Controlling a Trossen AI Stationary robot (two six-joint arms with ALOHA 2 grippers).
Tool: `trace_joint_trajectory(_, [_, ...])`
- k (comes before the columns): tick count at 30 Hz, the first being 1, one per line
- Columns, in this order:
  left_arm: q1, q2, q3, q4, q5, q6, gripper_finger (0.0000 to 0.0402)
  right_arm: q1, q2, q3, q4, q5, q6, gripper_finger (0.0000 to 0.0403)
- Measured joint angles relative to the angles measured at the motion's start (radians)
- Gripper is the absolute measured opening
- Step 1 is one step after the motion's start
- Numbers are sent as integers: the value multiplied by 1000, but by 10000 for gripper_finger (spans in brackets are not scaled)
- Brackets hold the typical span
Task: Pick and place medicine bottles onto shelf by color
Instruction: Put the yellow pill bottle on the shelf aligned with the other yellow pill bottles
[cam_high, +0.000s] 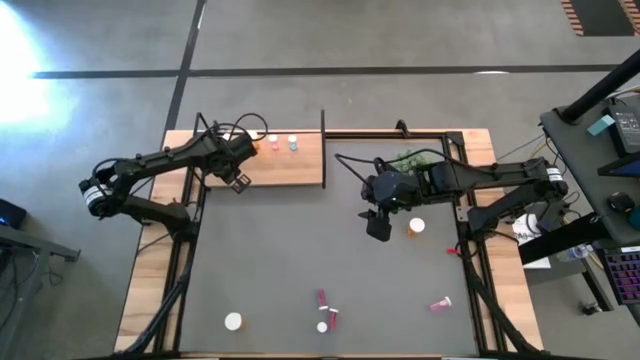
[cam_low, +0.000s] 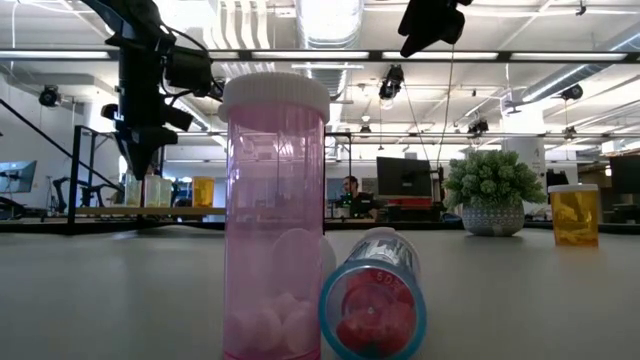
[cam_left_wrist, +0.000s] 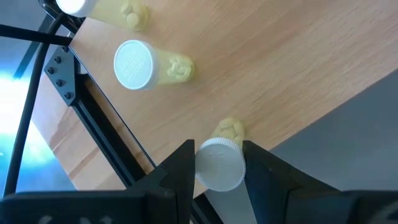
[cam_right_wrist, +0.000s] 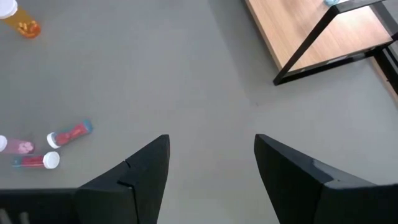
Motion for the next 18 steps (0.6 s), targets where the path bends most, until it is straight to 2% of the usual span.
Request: trace_joint_trajectory(18, [0,2,-2,10,0,4,100,0,0,0,0,0,0,226])
